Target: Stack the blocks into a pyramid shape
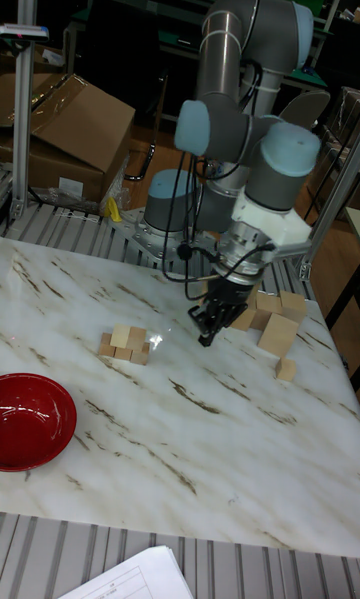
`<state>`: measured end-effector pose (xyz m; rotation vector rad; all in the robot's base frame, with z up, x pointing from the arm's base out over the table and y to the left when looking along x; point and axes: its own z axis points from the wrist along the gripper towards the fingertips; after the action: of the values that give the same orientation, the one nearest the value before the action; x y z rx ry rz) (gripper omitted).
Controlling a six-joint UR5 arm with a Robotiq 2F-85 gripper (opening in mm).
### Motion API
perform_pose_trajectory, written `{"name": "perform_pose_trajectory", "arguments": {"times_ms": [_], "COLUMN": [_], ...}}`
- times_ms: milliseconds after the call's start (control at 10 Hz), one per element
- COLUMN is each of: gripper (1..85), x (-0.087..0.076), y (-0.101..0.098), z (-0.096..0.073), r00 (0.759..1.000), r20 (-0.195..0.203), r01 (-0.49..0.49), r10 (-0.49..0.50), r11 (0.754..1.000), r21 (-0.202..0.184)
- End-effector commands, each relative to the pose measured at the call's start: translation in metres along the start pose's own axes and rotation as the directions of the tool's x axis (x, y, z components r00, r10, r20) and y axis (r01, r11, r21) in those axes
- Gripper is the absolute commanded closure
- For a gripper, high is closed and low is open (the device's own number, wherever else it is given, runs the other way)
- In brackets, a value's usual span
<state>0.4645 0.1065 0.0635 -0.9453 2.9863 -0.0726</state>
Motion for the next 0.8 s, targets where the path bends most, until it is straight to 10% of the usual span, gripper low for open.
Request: {"name": "perform_pose_trajectory", "arguments": {"times_ms": [0,700], "gripper": [84.7,84.7], "x": [-0.042,-0.073], "y": [0.047,0.116], "z": [-0.032,-0.022], "r00": [0.999,0.994], "r20": [0.01,0.051], "r01": [-0.037,-0.094], "r10": [0.037,0.094], "r11": [0.999,0.996], "r21": [-0.017,-0.006]}}
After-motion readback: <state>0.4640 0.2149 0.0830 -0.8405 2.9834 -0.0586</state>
